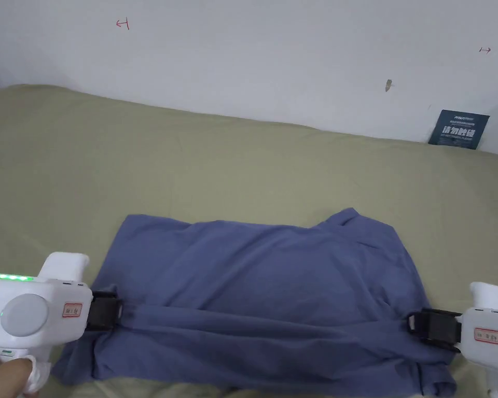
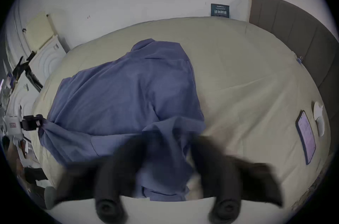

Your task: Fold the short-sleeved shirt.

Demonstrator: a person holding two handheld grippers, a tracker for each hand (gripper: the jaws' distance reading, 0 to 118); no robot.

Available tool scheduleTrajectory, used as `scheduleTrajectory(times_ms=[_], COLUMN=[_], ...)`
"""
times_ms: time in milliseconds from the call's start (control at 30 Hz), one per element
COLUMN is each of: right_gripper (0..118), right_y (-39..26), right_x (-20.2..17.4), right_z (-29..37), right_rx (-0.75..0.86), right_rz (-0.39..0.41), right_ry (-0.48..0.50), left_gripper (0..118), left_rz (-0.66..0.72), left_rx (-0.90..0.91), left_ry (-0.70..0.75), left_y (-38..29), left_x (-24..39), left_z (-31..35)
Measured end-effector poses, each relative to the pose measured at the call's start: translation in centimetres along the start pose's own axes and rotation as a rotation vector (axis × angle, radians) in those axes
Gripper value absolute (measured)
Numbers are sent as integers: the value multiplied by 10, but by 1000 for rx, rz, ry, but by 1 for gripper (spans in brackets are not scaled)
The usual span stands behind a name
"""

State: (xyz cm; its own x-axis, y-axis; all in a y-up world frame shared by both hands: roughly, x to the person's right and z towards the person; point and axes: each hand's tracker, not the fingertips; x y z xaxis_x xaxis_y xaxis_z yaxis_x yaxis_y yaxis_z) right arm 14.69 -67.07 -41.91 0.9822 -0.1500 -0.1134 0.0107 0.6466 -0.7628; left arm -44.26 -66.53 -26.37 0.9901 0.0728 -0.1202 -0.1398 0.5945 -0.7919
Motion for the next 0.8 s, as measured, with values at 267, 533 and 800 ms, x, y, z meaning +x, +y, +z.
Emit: scheduleTrajectory(times_ms=[267,533,800], right_gripper=[49,0,0], right_y=[-53,-116,-131], right_x=[-11,-30,-38], right_z=[95,136,131], right_rx=[274,283,232], right_rz=[99,137,177], right_ry=[38,-59,-44], left_gripper=[87,0,10], left_rz=[118,64,31], left_rx=[305,302,246], left_ry=[42,147,72], left_y=[-74,-143,-135], left_x=[-8,9,7], left_z=[82,113,86])
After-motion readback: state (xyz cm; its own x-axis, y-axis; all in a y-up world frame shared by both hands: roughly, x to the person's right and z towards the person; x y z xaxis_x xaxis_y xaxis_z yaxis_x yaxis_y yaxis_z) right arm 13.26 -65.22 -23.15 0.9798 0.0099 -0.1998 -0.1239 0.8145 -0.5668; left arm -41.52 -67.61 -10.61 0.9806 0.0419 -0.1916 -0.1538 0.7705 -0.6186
